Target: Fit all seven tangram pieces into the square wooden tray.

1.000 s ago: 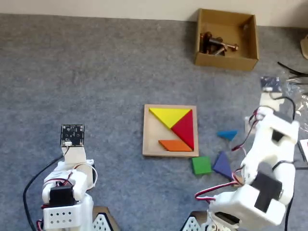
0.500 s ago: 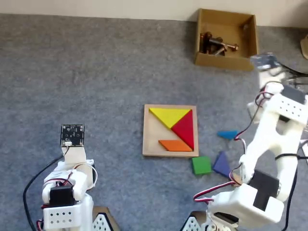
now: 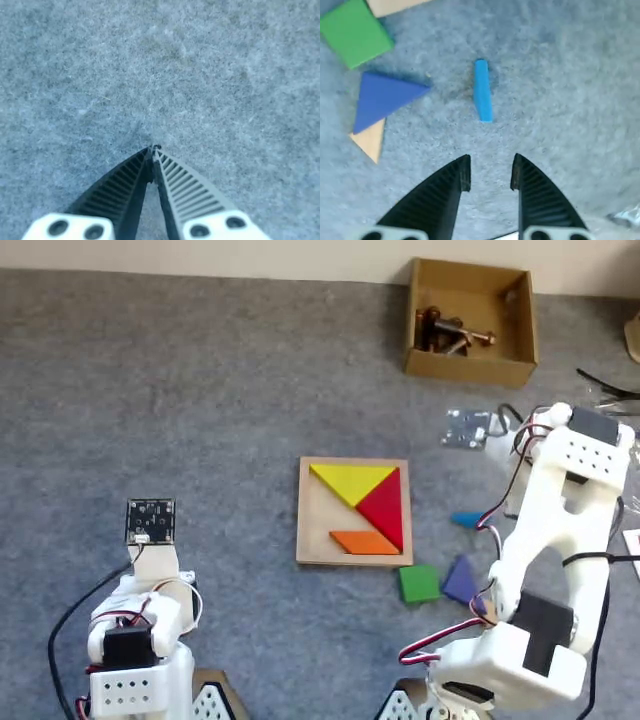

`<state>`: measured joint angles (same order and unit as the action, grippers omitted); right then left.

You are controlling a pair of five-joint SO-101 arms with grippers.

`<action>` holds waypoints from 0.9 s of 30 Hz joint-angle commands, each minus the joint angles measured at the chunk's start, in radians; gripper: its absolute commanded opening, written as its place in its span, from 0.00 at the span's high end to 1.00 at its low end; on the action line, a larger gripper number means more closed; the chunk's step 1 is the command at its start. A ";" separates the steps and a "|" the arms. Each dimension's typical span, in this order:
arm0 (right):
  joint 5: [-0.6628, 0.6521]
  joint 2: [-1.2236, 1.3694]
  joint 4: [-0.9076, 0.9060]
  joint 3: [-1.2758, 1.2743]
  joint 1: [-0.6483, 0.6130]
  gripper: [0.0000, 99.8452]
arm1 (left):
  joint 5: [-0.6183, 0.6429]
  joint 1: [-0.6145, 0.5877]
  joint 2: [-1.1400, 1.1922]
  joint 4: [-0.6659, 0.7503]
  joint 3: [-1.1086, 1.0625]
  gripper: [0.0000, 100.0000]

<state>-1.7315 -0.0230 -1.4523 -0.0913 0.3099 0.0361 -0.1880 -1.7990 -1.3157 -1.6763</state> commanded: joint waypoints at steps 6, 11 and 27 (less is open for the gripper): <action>-0.169 -0.018 -0.042 0.059 -0.031 0.86 | 0.002 -0.008 0.007 -0.008 -0.021 1.00; -0.252 -0.012 -0.074 0.053 -0.045 0.86 | 0.002 -0.008 0.007 -0.008 -0.021 1.00; -0.296 -0.010 -0.185 0.047 -0.054 0.86 | 0.002 -0.008 0.007 -0.008 -0.021 1.00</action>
<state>-2.0169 -0.0230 -1.6026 -0.0913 0.2746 0.0361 -0.1880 -1.7990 -1.3157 -1.6763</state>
